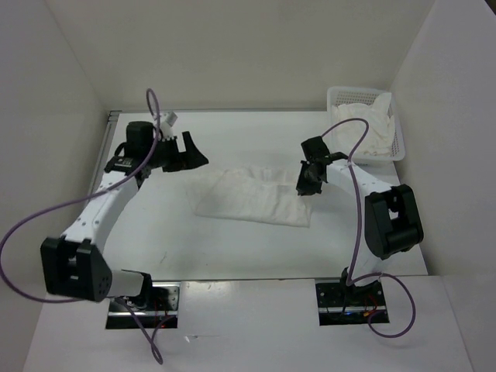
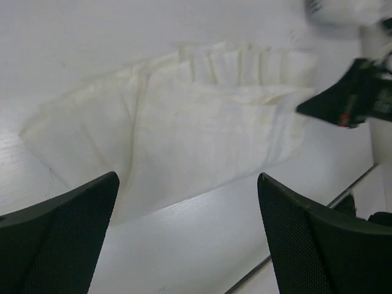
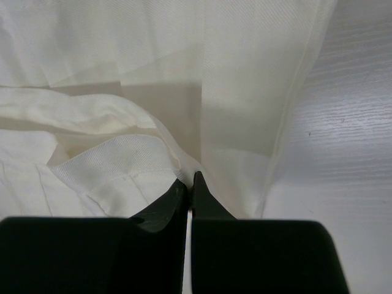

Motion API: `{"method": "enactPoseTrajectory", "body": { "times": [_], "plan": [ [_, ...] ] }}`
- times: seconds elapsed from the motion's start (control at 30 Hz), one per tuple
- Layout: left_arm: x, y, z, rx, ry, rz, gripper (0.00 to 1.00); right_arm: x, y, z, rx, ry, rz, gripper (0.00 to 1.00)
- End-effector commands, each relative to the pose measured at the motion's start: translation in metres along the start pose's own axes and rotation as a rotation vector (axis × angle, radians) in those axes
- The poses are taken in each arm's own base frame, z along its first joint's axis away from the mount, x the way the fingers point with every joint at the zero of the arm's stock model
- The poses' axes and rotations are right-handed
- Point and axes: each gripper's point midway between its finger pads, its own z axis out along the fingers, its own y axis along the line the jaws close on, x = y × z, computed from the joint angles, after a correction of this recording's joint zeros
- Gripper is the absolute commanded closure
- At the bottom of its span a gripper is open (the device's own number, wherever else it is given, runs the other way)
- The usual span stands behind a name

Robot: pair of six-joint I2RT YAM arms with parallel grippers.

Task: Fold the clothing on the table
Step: Fold the skirt

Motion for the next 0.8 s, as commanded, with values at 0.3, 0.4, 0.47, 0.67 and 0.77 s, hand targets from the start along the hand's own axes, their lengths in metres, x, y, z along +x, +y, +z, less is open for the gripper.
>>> {"method": "enactPoseTrajectory", "body": {
  "times": [0.3,0.4,0.47,0.67,0.77],
  "plan": [
    [0.050,-0.018,-0.018,0.056,0.141,-0.197,0.00,-0.025,0.009,-0.024,-0.031,-0.109,-0.017,1.00],
    [0.023,-0.022,-0.051,-0.077,-0.067,-0.065,0.00,-0.022,0.007,-0.025,-0.030,-0.108,-0.017,1.00],
    [0.002,-0.017,-0.082,-0.185,-0.193,0.002,0.00,-0.022,0.007,-0.025,-0.030,-0.108,-0.017,1.00],
    [-0.005,-0.013,-0.137,-0.323,-0.335,0.069,0.00,-0.022,0.007,-0.025,-0.030,-0.108,-0.026,1.00],
    [0.001,0.008,-0.154,-0.463,-0.347,0.053,0.00,-0.024,0.007,-0.028,-0.034,-0.116,-0.025,1.00]
  ]
}}
